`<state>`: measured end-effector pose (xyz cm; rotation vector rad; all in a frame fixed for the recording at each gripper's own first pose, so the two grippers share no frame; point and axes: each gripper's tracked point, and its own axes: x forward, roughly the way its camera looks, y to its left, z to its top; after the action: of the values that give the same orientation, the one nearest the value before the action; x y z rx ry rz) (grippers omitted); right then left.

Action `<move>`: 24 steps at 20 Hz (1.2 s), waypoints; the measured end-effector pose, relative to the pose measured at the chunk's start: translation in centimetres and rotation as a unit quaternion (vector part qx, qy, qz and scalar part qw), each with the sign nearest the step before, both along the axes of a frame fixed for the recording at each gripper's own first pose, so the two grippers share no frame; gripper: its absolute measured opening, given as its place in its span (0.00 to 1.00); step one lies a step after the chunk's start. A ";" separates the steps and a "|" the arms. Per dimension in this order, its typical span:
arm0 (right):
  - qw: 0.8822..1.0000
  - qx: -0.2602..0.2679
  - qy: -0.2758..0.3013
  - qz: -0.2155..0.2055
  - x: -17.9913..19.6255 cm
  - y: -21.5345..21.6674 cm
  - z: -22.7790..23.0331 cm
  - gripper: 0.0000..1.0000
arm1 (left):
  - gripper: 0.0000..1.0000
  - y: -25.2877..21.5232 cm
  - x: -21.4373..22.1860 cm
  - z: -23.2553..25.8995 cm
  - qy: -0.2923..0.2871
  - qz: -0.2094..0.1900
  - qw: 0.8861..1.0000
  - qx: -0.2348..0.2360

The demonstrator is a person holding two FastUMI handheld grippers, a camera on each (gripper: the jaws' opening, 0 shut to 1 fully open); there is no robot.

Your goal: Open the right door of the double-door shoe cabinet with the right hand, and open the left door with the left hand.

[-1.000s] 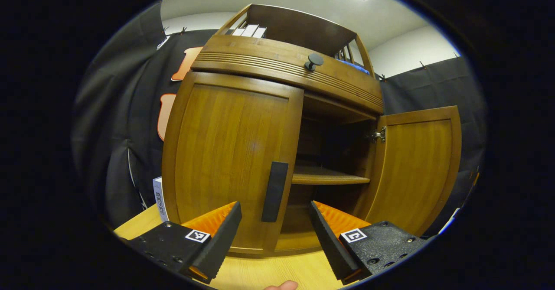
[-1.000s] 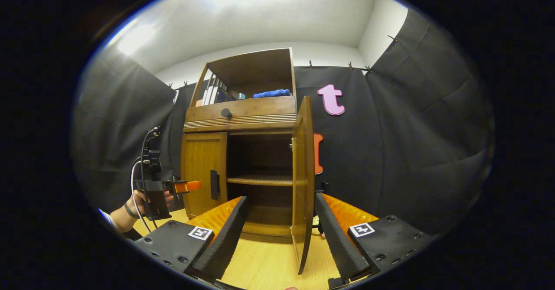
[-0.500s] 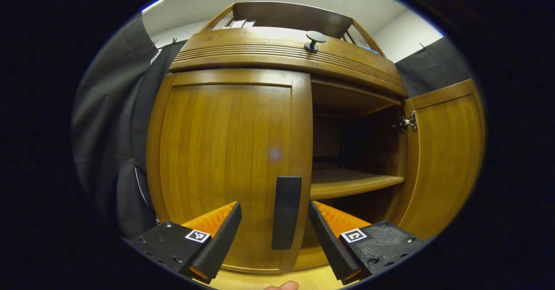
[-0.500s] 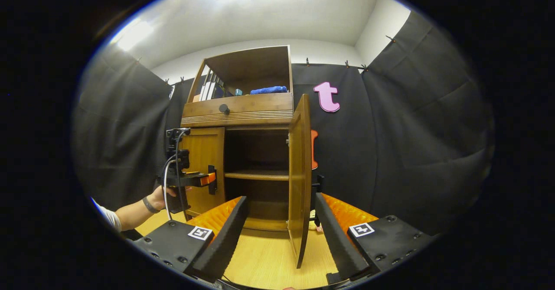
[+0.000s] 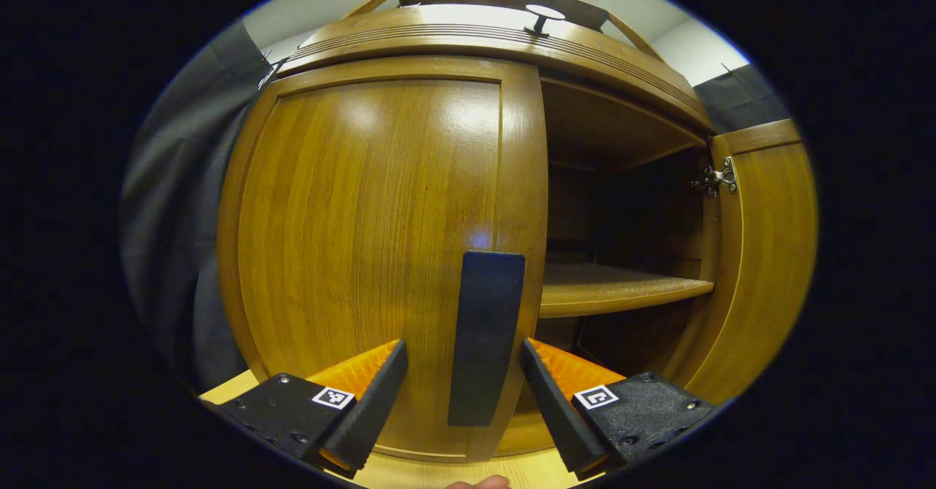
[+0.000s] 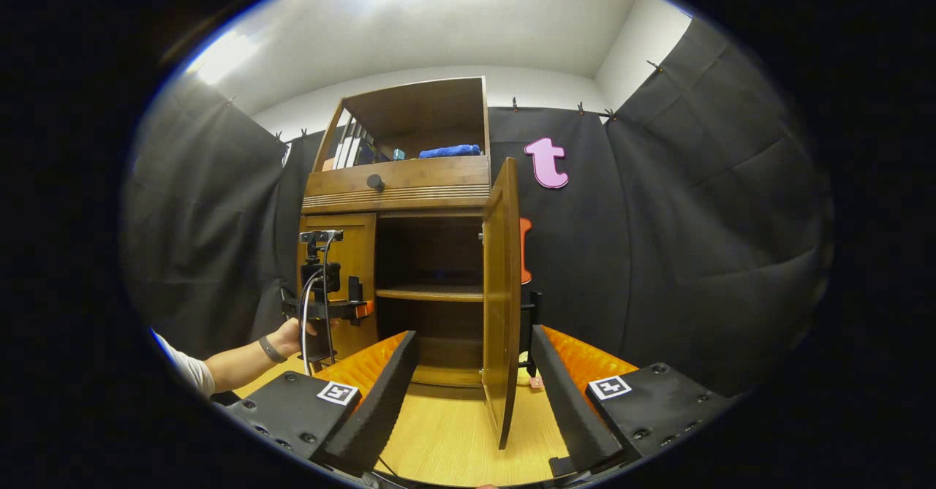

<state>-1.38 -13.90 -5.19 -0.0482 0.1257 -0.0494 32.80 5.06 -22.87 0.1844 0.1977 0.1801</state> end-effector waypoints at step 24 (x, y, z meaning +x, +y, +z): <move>1.000 -0.010 0.013 -0.010 -0.8 1.8 -1.5 1.00 | 0.20 1.0 -13.9 4.3 0.038 -0.085 0.995 -0.021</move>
<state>-2.16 -12.09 -6.70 -0.0668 0.1511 -0.0708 18.90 6.03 -18.59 0.1663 0.2600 0.0006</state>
